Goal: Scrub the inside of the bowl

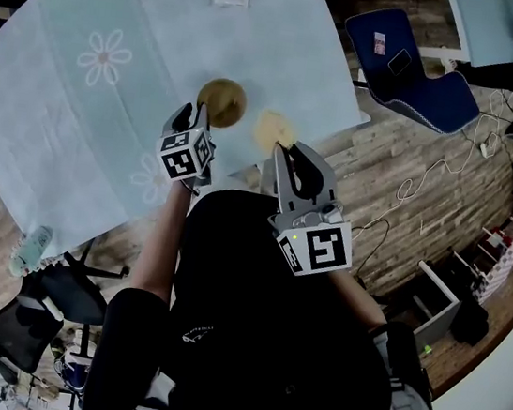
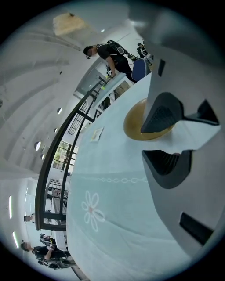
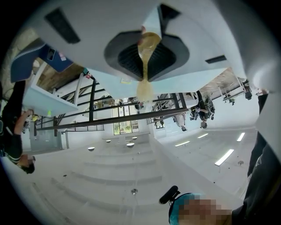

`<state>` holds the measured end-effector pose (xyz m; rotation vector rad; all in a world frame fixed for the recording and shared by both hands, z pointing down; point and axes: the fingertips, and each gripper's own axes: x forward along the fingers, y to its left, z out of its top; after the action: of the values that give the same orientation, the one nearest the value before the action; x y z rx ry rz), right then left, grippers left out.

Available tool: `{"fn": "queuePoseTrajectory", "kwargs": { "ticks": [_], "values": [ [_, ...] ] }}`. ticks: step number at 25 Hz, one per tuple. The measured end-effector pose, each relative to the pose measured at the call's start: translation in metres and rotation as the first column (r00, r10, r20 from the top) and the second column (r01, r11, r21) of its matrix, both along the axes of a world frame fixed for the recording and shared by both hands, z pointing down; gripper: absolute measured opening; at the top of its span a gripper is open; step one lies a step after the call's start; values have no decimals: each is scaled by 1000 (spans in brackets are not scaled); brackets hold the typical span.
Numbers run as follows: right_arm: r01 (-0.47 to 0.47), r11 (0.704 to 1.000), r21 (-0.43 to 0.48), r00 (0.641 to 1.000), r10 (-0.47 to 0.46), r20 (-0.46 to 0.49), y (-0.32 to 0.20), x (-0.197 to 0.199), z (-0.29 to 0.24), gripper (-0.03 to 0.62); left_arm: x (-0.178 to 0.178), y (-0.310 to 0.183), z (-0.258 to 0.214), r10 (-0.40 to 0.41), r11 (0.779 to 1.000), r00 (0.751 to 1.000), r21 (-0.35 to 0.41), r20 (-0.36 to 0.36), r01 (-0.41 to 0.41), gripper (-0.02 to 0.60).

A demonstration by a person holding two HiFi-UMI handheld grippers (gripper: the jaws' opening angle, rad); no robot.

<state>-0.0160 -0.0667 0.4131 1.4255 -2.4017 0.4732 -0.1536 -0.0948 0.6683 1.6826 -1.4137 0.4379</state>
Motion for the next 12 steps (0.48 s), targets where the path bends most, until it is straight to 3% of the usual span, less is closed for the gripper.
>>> {"fn": "queuePoseTrajectory", "kwargs": {
  "ticks": [4, 12],
  "values": [
    [-12, 1000, -5, 1000, 12, -1, -2, 3, 2, 38, 3, -1, 6, 15, 1000, 1000, -22, -4, -15, 122],
    [-28, 1000, -6, 1000, 28, 4, -2, 8, 2, 38, 8, 0, 7, 44, 998, 999, -42, 13, -43, 44]
  ]
}}
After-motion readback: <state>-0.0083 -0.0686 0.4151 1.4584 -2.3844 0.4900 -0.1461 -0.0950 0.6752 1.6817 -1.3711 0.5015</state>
